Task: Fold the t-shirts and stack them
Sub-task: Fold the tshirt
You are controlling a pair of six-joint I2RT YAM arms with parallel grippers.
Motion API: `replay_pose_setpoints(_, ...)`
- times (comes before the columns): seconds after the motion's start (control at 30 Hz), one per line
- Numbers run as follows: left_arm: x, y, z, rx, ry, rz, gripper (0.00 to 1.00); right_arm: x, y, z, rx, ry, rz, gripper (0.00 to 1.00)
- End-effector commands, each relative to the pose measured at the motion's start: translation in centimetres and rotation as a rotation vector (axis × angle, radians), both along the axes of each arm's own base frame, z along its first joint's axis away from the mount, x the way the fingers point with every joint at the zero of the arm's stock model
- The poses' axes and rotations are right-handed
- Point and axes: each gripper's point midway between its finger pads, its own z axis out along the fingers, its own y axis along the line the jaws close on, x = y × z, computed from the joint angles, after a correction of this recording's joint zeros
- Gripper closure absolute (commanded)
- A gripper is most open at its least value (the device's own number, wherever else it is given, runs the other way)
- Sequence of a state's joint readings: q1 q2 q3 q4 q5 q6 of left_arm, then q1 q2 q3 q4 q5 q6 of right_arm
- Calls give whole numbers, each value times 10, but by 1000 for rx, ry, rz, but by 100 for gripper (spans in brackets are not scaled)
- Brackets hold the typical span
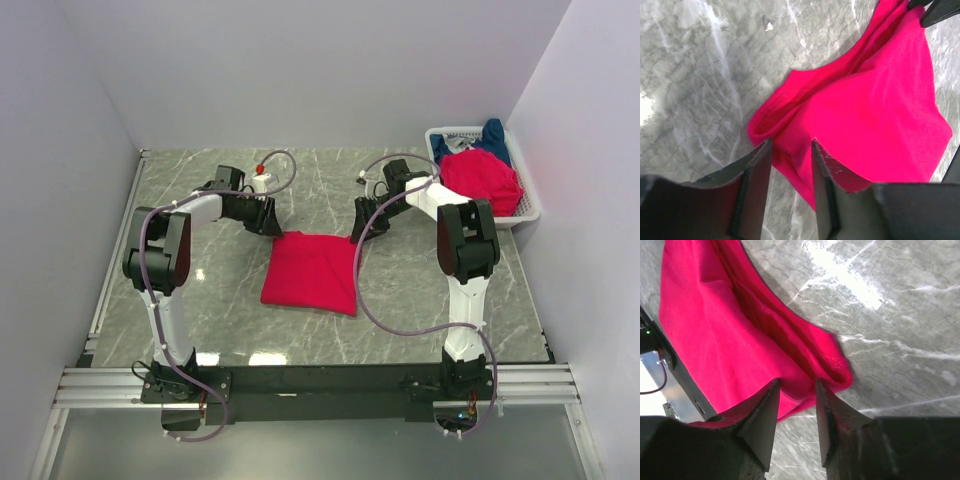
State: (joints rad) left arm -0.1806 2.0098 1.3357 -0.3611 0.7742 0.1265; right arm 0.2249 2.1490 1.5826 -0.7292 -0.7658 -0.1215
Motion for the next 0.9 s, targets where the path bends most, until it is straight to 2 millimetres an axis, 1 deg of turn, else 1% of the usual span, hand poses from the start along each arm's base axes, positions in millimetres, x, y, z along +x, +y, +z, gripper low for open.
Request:
replay_pose_setpoints(0.0, 9, -11, 17, -47, -46, -22, 59, -1, 7, 6, 30, -15, 18, 59)
replay_pose_setpoints(0.03, 8, -12, 18, -51, -46, -27, 60, -2, 8, 7, 32, -16, 18, 61)
replay_pose_setpoints(0.1, 9, -13, 19, -54, -49, -29, 68, -1, 9, 11, 36, -23, 22, 65)
replay_pose_setpoints(0.13, 9, -13, 21, -56, -52, -29, 71, -1, 8, 12, 38, -23, 19, 71)
replay_pose_setpoints(0.17, 9, -14, 23, -60, -54, -32, 80, 0, 9, 15, 42, -29, 23, 75)
replay_pose_setpoints(0.2, 8, -14, 24, -62, -57, -33, 84, 0, 9, 15, 42, -28, 24, 79)
replay_pose_setpoints(0.23, 8, -14, 26, -63, -63, -33, 91, 0, 8, 17, 41, -32, 22, 88)
replay_pose_setpoints(0.3, 8, -13, 32, -67, -80, -34, 97, 4, 6, 21, 28, -55, 17, 100)
replay_pose_setpoints(0.33, 9, -12, 33, -62, -85, -30, 99, 5, 6, 23, 25, -64, 14, 100)
replay_pose_setpoints(0.37, 12, -9, 39, -61, -104, -22, 99, 8, 3, 29, 21, -87, 9, 100)
replay_pose_setpoints(0.43, 19, -1, 41, -45, -129, 4, 99, 14, -2, 33, 5, -119, -5, 100)
replay_pose_setpoints(0.47, 22, 2, 45, -41, -146, 15, 99, 19, -8, 39, -2, -145, -20, 100)
replay_pose_setpoints(0.5, 28, 5, 47, -34, -164, 27, 99, 25, -13, 40, -19, -168, -37, 100)
replay_pose_setpoints(0.53, 32, 10, 45, -24, -167, 38, 99, 29, -16, 43, -25, -183, -47, 100)
replay_pose_setpoints(0.6, 42, 13, 46, -14, -187, 57, 99, 41, -26, 42, -47, -209, -82, 100)
replay_pose_setpoints(0.63, 45, 16, 40, -14, -170, 71, 99, 46, -30, 39, -54, -211, -93, 100)
replay_pose_setpoints(0.67, 49, 17, 39, -13, -168, 78, 99, 50, -30, 37, -61, -213, -97, 100)
replay_pose_setpoints(0.7, 57, 17, 42, -8, -189, 86, 99, 53, -30, 34, -66, -217, -100, 100)
replay_pose_setpoints(0.73, 62, 18, 41, -3, -196, 96, 99, 58, -32, 29, -84, -223, -111, 100)
replay_pose_setpoints(0.77, 67, 19, 34, 2, -186, 106, 99, 63, -32, 21, -91, -209, -127, 100)
replay_pose_setpoints(0.8, 75, 18, 36, 5, -199, 116, 99, 69, -33, 16, -98, -217, -141, 100)
replay_pose_setpoints(0.83, 79, 19, 21, 18, -160, 131, 99, 75, -36, 4, -127, -201, -163, 100)
replay_pose_setpoints(0.87, 83, 19, 18, 21, -149, 139, 99, 79, -37, -1, -138, -199, -171, 100)
